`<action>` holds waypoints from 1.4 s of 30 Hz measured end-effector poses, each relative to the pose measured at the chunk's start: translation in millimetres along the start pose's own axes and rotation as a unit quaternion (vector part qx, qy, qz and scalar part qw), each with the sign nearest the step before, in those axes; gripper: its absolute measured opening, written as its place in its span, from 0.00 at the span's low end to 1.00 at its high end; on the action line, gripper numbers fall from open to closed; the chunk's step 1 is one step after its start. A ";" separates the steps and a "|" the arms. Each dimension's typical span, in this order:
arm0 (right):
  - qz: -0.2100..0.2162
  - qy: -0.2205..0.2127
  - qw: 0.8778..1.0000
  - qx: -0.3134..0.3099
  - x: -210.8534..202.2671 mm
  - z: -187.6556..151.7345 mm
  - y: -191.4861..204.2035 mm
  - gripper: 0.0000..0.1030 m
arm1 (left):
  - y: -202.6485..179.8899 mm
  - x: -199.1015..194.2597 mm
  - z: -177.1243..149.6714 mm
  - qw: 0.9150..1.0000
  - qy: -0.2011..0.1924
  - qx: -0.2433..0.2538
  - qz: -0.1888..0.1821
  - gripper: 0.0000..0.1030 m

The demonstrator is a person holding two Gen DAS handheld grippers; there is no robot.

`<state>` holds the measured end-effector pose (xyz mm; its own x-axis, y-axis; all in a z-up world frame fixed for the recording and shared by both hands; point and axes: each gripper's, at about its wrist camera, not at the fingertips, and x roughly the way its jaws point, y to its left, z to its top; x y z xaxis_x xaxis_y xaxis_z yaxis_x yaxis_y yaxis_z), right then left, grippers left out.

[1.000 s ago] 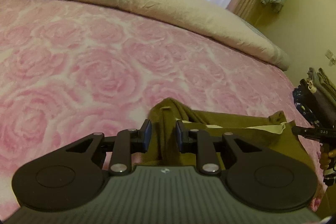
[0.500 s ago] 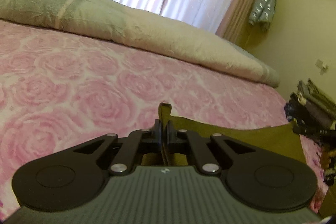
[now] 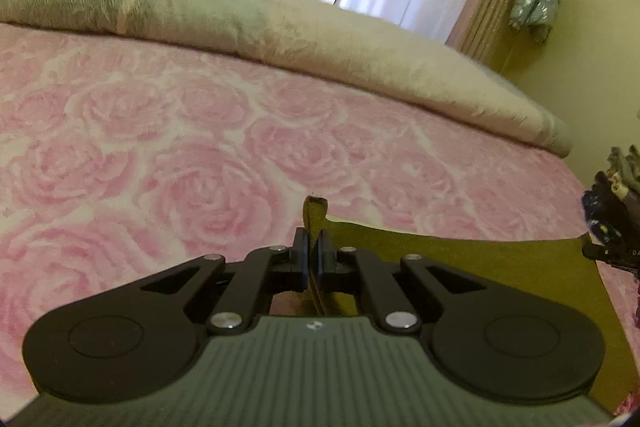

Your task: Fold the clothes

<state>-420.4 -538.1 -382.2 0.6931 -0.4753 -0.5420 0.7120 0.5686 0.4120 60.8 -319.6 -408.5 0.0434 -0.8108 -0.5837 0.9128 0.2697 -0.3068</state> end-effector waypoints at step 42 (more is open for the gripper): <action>-0.061 0.084 0.974 -0.201 51.1 -73.3 135.3 0.54 | -140.5 22.4 -60.7 0.987 0.052 0.153 -0.018 0.15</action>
<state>-296.8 -436.2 -407.8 0.5539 -0.4574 -0.6957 0.6630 0.7477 0.0363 -91.1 -344.2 -424.1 -0.0193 -0.7545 -0.6560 0.9936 0.0584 -0.0964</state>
